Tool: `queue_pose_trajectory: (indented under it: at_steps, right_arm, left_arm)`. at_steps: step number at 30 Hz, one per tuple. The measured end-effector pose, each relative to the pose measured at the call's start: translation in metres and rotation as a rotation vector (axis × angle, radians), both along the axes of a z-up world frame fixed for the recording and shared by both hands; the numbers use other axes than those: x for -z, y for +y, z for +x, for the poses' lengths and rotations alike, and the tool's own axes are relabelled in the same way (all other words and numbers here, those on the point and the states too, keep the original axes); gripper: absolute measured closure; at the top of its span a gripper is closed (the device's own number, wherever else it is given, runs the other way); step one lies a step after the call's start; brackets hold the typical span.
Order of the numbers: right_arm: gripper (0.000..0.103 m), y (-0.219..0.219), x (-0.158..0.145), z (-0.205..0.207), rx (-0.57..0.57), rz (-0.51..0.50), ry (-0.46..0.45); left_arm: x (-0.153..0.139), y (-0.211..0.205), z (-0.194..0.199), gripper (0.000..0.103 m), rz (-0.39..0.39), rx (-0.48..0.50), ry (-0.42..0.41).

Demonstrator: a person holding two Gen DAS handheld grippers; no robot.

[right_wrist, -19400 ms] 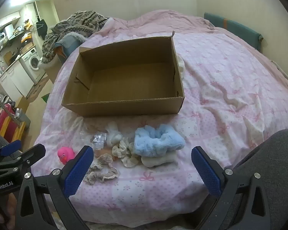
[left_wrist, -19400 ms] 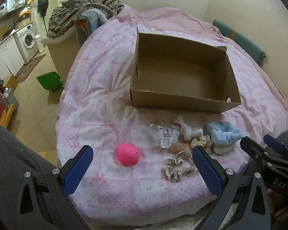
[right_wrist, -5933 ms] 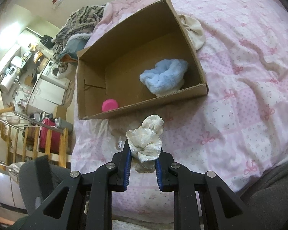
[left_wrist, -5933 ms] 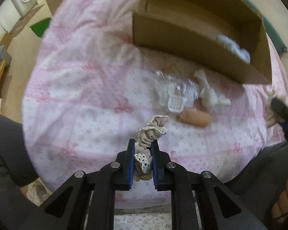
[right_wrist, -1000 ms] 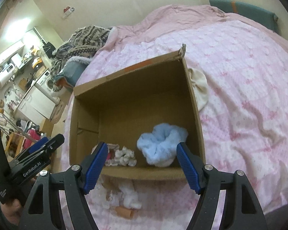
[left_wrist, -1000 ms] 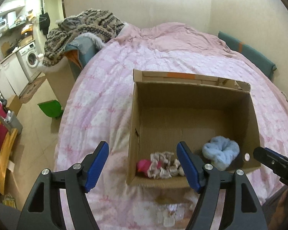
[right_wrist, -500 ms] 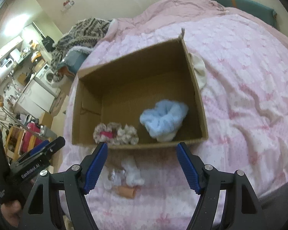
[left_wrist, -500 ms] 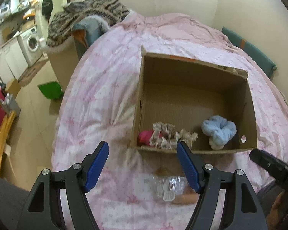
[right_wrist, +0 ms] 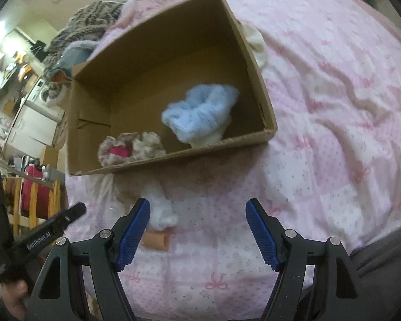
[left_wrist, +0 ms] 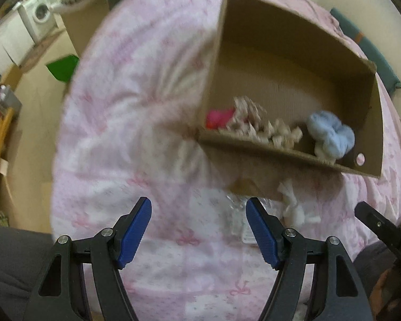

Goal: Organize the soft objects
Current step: 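Withdraw both tools from the box toward the clear plastic bag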

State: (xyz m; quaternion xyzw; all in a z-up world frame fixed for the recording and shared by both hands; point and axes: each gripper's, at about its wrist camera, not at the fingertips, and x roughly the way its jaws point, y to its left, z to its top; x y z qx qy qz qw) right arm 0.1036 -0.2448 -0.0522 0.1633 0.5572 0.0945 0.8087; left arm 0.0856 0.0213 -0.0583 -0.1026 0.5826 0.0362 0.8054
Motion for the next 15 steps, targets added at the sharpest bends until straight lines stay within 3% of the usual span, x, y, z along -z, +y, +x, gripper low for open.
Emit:
queue_pose_trajectory:
  at_steps: [7, 11, 13, 15]
  right_arm:
    - [0.025, -0.007, 0.008, 0.003, 0.030, 0.020, 0.038]
    - [0.025, -0.007, 0.009, 0.004, 0.029, 0.025, 0.048]
    - [0.025, -0.007, 0.009, 0.005, 0.022, 0.021, 0.048]
    - [0.025, -0.005, 0.010, 0.006, 0.015, 0.016, 0.048]
  left_arm:
    - [0.024, -0.047, 0.002, 0.032, -0.005, 0.139, 0.052]
    - [0.033, -0.060, 0.002, 0.036, 0.020, 0.165, 0.065]
    - [0.039, -0.060, 0.003, 0.046, 0.009, 0.163, 0.082]
    - [0.045, -0.057, 0.004, 0.067, -0.027, 0.152, 0.104]
